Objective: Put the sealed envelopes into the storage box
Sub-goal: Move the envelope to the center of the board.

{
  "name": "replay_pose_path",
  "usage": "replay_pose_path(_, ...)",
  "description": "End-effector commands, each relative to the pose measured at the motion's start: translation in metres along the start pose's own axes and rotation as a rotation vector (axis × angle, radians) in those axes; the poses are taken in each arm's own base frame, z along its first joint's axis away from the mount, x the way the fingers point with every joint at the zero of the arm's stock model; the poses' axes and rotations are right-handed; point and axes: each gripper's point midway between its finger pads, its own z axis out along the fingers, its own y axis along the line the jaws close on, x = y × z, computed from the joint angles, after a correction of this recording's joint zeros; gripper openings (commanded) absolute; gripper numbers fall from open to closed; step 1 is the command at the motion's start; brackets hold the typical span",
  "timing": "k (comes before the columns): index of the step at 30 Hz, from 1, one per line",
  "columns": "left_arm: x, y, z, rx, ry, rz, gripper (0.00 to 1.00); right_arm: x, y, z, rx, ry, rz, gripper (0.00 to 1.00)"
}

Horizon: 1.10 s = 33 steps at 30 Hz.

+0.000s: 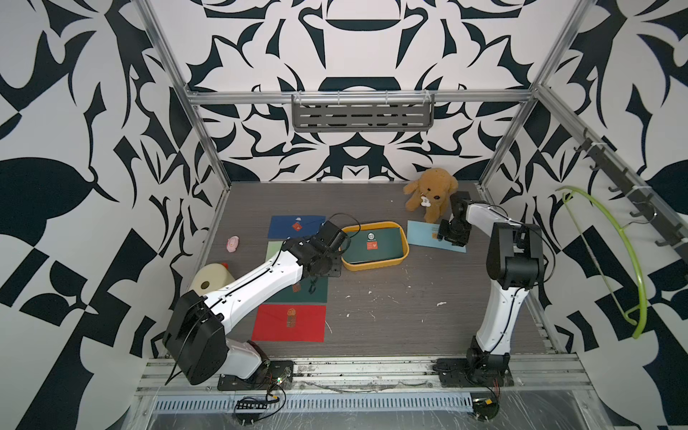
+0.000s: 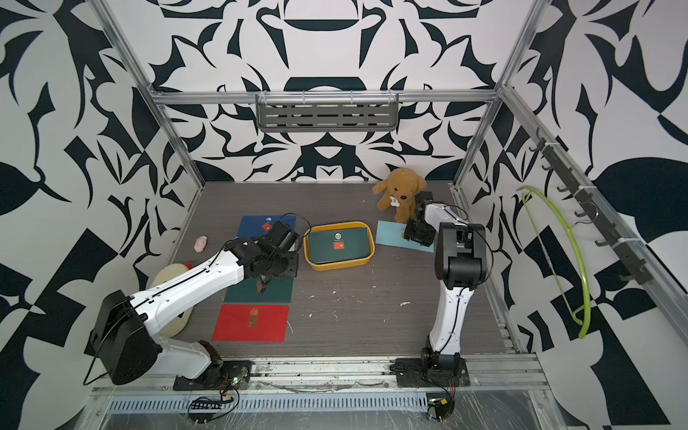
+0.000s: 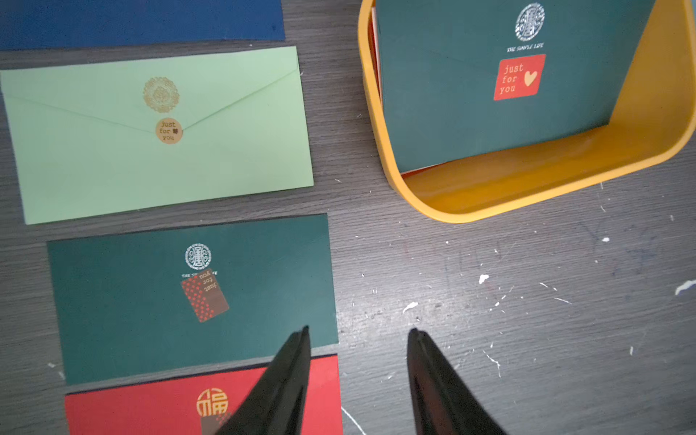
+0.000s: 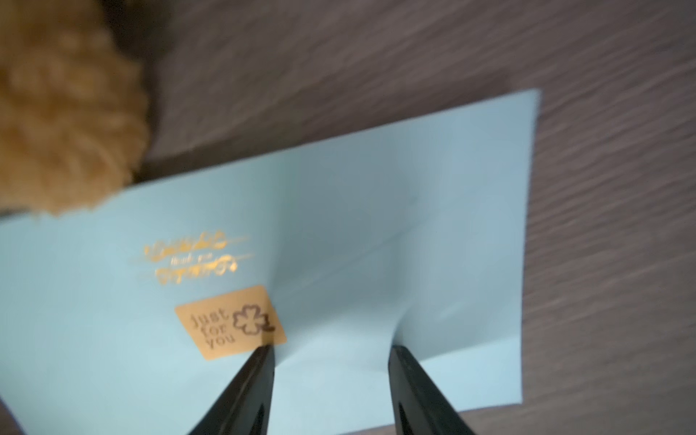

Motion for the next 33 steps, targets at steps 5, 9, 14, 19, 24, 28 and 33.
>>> replay_pose_path(5,-0.009,-0.004,-0.014,0.017,-0.027,0.006,0.49,0.078,-0.027,-0.006,0.090,0.207,-0.047,0.54)
replay_pose_path(9,-0.008,-0.006,-0.014,0.036,-0.021,-0.001,0.49,0.102,-0.042,-0.010,0.153,0.254,-0.083,0.53)
replay_pose_path(14,-0.008,-0.009,-0.018,0.061,-0.030,-0.007,0.49,0.126,-0.053,-0.012,0.257,0.307,-0.194,0.52)
replay_pose_path(19,-0.006,-0.009,-0.020,0.061,-0.009,-0.001,0.49,0.142,-0.048,-0.002,0.320,0.344,-0.281,0.50)
replay_pose_path(24,-0.002,-0.011,-0.019,0.079,0.001,-0.034,0.49,0.150,-0.027,0.002,0.348,0.355,-0.394,0.49)
replay_pose_path(28,-0.002,-0.010,-0.020,0.080,-0.007,-0.047,0.49,0.157,-0.014,-0.002,0.352,0.372,-0.458,0.48)
replay_pose_path(33,-0.004,-0.008,-0.025,0.074,-0.022,-0.045,0.50,0.166,0.000,-0.015,0.265,0.367,-0.453,0.48)
